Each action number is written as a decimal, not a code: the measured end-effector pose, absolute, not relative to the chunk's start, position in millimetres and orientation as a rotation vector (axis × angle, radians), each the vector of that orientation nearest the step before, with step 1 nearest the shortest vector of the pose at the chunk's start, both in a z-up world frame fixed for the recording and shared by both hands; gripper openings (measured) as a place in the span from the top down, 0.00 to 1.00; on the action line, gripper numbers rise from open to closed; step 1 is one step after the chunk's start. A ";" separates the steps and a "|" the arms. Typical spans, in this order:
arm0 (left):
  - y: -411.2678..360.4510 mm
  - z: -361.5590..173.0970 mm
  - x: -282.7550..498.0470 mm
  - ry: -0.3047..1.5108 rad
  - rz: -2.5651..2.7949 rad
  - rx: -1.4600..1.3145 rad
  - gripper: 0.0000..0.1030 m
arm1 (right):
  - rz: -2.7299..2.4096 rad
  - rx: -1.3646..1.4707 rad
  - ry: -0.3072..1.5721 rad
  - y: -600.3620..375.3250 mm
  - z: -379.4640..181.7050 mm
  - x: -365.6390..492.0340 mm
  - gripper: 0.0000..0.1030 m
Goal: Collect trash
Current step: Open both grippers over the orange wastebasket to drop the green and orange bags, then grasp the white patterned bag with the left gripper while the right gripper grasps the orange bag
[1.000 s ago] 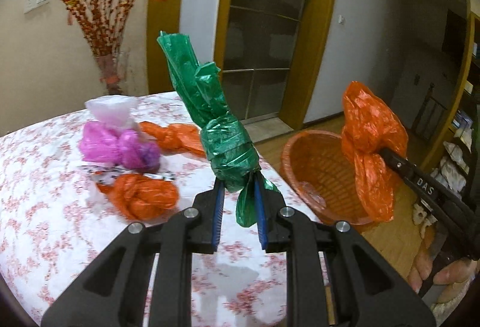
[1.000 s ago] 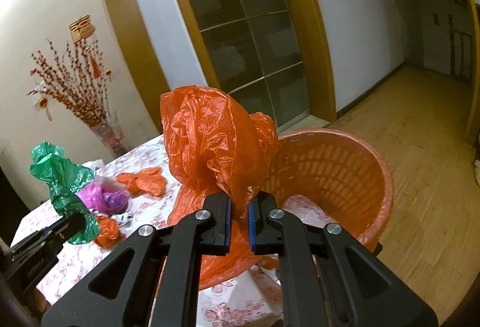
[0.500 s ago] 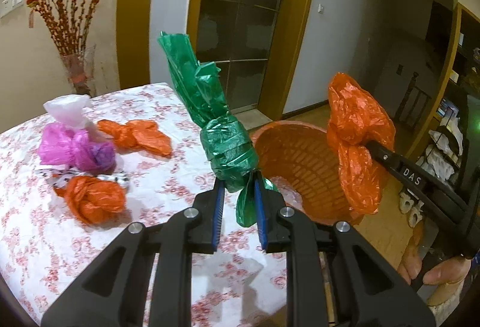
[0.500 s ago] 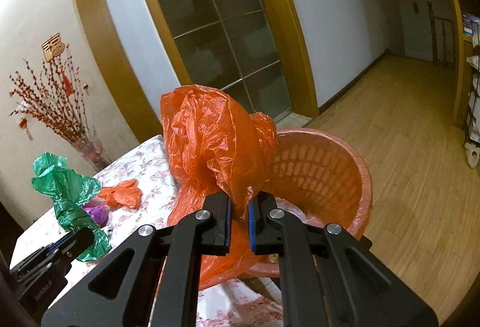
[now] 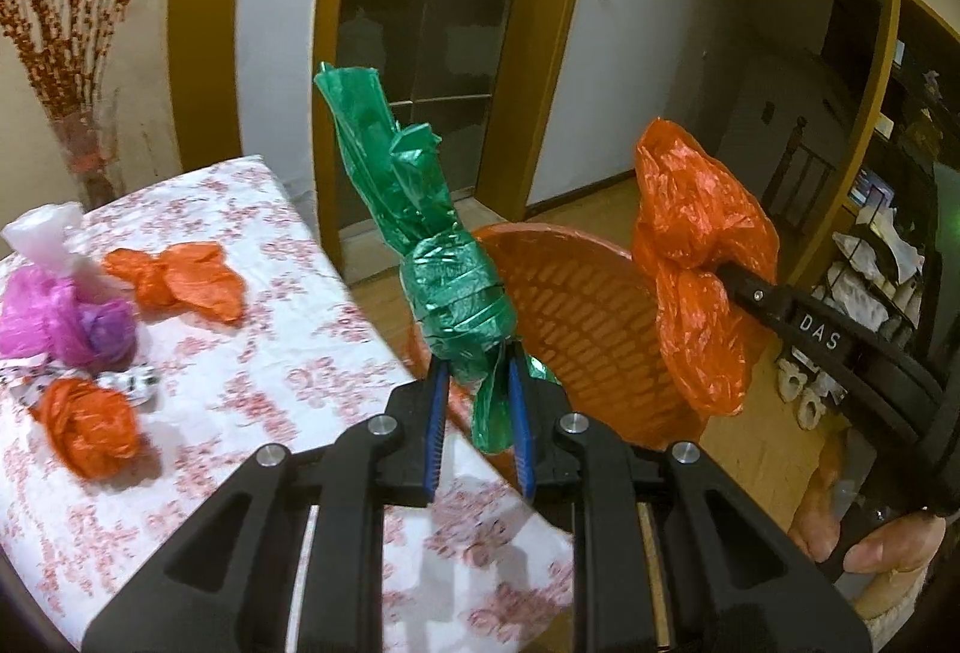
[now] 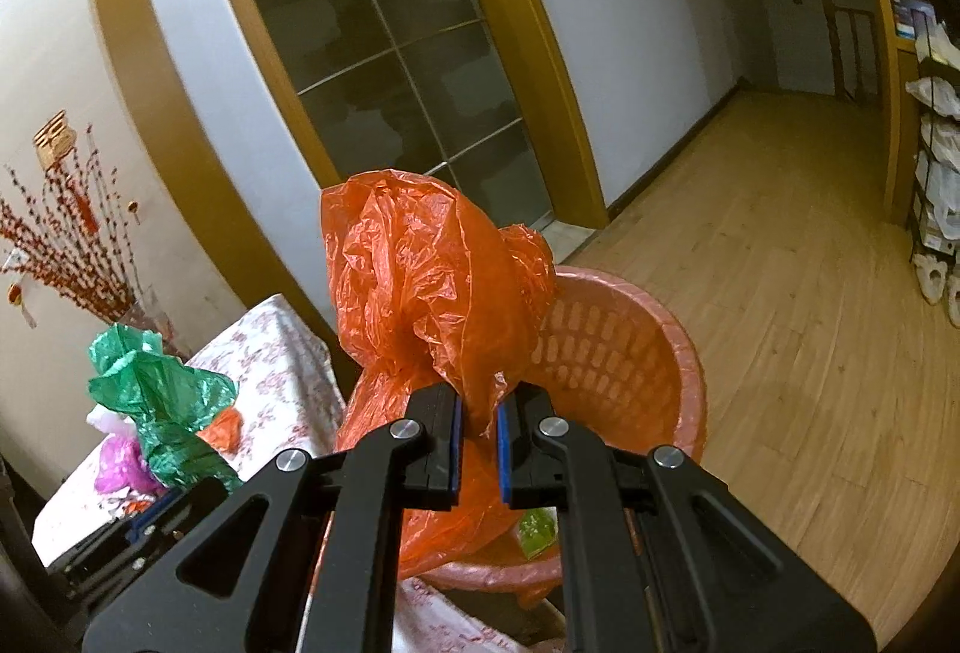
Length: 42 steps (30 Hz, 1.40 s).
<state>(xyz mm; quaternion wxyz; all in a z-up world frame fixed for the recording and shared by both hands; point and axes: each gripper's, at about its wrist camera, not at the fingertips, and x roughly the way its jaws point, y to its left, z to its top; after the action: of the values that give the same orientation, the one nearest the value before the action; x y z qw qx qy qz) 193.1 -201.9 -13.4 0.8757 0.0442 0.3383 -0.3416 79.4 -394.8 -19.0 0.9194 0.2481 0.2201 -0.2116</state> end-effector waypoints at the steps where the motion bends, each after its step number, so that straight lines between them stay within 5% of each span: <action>1: -207.1 -15.2 194.7 0.711 -0.720 0.094 0.81 | -0.440 0.516 0.454 -398.5 -20.3 79.3 0.91; 13: -234.9 -41.5 215.5 0.784 -0.723 0.113 0.68 | -0.468 0.583 0.532 -420.6 -42.3 92.3 0.72; 17: -220.1 -44.2 218.8 0.781 -0.674 0.104 0.61 | -0.474 0.565 0.529 -418.7 -40.3 93.3 0.58; 24: -179.7 -36.5 214.9 0.732 -0.561 0.105 0.52 | -0.445 0.521 0.520 -403.6 -34.2 95.8 0.57; 42: -4.9 -24.0 214.7 0.671 -0.204 -0.010 0.49 | -0.041 0.312 0.619 -266.8 -23.1 148.4 0.57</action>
<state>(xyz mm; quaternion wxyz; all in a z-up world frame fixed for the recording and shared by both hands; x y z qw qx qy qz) 214.7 -4.9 -24.0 0.9392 -0.0050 0.3285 -0.0998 148.4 -266.8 -23.1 0.9403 0.1527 0.3034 -0.0202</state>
